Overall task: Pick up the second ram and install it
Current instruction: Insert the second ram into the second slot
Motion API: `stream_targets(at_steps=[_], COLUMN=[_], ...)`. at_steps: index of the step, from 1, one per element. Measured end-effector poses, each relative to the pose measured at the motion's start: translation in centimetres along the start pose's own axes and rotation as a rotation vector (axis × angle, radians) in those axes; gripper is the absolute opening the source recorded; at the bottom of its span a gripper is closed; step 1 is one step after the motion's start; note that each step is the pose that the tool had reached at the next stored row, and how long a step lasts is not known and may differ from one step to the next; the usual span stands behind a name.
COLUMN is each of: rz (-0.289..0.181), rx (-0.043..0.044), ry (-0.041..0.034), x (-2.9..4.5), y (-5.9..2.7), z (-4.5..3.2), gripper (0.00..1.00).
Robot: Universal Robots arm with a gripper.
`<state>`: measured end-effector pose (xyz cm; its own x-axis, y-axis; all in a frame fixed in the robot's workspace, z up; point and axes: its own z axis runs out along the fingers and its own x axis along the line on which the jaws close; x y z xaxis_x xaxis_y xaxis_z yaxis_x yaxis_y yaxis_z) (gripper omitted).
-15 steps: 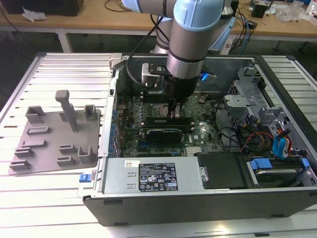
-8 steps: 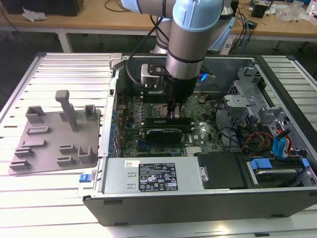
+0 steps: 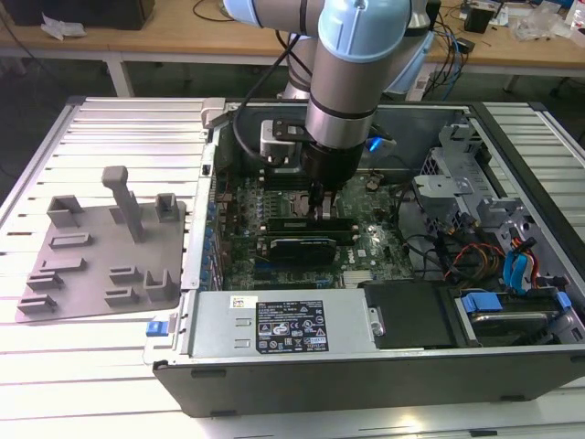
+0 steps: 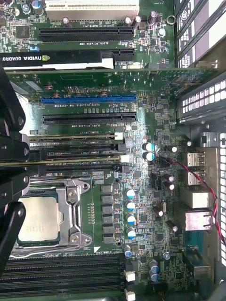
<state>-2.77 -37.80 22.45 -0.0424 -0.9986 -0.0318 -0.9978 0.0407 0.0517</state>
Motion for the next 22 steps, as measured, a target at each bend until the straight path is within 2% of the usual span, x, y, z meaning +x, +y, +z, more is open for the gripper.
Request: stream_targets(at_steps=[10,13,22], rz=[0.002,0.003,0.007], rx=[0.0,0.0,0.0001], ry=[-0.0001,-0.0021,-0.0033], x=[0.0,-0.01,0.0], y=[-0.09,-0.14,-0.17], z=[-0.02,-0.02,0.33], gripper=[0.11,0.11,0.11])
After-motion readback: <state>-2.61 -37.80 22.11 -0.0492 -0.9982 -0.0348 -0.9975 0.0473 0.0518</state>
